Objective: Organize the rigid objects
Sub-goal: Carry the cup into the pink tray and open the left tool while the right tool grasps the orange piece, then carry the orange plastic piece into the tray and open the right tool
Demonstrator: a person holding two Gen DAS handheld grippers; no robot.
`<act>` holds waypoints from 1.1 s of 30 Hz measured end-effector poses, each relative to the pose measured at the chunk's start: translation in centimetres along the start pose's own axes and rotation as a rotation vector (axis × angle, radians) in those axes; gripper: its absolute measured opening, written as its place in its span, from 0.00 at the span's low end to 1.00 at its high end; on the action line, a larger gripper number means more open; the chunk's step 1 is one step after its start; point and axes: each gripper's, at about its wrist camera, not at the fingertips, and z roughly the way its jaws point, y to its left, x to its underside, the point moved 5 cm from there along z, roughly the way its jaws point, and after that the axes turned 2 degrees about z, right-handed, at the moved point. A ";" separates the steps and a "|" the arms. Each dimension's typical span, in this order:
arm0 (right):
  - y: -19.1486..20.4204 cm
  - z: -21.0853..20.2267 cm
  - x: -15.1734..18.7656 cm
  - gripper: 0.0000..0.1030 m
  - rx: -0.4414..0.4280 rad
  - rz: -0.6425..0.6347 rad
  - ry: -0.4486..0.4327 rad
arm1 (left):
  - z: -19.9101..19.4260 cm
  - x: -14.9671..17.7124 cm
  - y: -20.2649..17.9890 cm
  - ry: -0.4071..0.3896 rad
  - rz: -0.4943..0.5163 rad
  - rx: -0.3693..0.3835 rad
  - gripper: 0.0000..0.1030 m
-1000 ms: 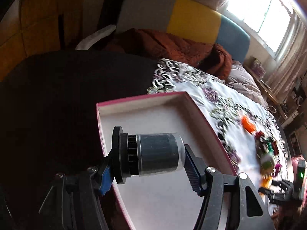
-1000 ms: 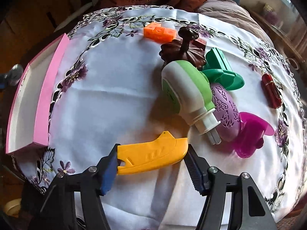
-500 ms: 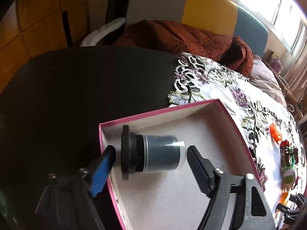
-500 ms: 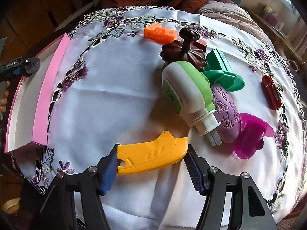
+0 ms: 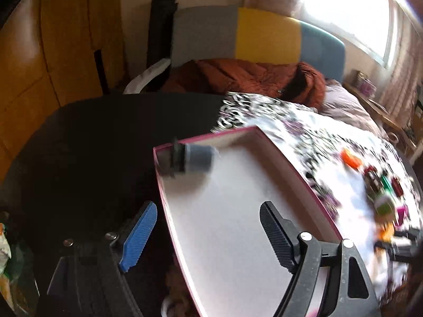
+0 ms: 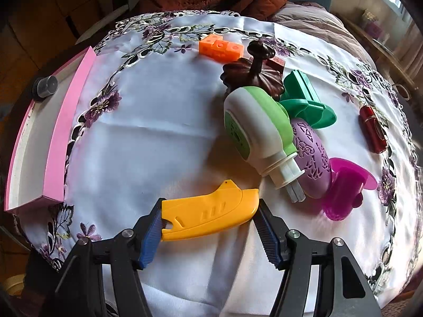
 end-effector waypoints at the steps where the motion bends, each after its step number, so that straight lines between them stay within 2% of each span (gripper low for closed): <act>1: 0.1 0.0 0.0 0.63 0.001 -0.003 -0.002 | -0.4 0.5 -0.4 0.001 0.001 0.006 0.79; 6: 0.6 0.0 0.1 0.63 -0.005 -0.016 -0.017 | -2.3 3.1 -1.9 0.033 -0.036 0.045 0.79; 10: 1.3 0.0 0.1 0.63 -0.016 -0.031 -0.026 | -3.2 4.2 -2.5 0.020 -0.039 0.033 0.79; 22: 4.7 0.4 -0.4 0.63 -0.049 -0.091 -0.027 | -4.1 4.5 -1.9 0.012 -0.048 0.028 0.79; 33: 7.8 -1.9 -3.2 0.63 -0.101 -0.113 -0.103 | -4.3 5.0 -0.8 0.014 -0.066 0.013 0.79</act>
